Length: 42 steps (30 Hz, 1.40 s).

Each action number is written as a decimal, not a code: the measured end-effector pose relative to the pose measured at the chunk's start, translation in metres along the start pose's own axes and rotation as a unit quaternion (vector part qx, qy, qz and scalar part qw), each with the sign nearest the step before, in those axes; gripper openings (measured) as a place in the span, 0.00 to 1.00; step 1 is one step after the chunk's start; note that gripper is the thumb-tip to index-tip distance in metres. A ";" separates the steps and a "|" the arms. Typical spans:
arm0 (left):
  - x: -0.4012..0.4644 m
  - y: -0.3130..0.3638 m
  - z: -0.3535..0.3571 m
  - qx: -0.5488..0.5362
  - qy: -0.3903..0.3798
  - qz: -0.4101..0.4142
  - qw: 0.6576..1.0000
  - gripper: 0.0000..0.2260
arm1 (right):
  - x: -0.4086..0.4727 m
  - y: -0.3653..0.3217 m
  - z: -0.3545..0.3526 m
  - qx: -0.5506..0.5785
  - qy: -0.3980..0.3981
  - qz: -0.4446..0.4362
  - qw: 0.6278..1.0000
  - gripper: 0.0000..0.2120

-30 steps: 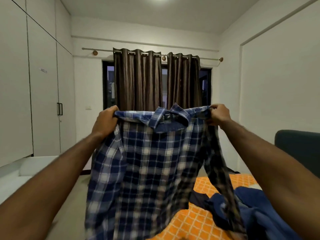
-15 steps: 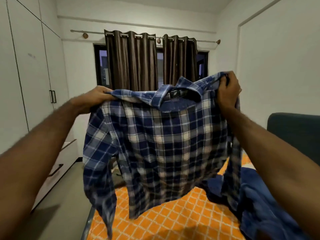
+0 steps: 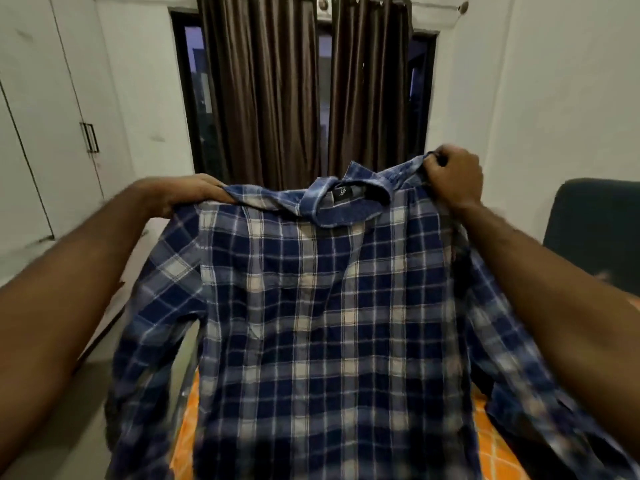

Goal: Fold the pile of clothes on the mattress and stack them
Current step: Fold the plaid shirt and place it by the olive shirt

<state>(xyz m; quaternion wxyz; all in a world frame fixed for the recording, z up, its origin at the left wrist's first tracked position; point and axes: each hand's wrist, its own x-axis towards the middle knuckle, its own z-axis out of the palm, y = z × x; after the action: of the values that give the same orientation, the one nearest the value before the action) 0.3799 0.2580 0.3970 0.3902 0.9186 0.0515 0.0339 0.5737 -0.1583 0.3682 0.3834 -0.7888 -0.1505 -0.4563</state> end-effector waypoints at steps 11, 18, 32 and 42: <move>0.201 -0.192 0.142 0.383 0.200 0.007 0.902 0.07 | -0.108 0.149 0.239 -0.095 -0.226 0.158 0.957 0.12; 0.334 -0.298 0.222 0.357 0.183 -0.083 0.912 0.10 | -0.157 0.254 0.376 -0.043 -0.257 0.246 0.934 0.13; 0.238 -0.437 0.375 0.327 0.055 -0.061 0.942 0.25 | -0.359 0.312 0.311 -0.214 -0.491 0.053 0.843 0.32; 0.042 -0.371 0.381 -0.040 0.078 -0.335 0.938 0.33 | -0.415 0.262 0.140 -0.048 -0.488 0.458 0.741 0.19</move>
<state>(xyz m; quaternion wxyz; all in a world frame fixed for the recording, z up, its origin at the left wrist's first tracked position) 0.4357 0.2477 -0.1335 0.4104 0.8261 0.3853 -0.0252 0.5884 -0.1811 -0.1416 0.3814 -0.8951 0.0841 0.2151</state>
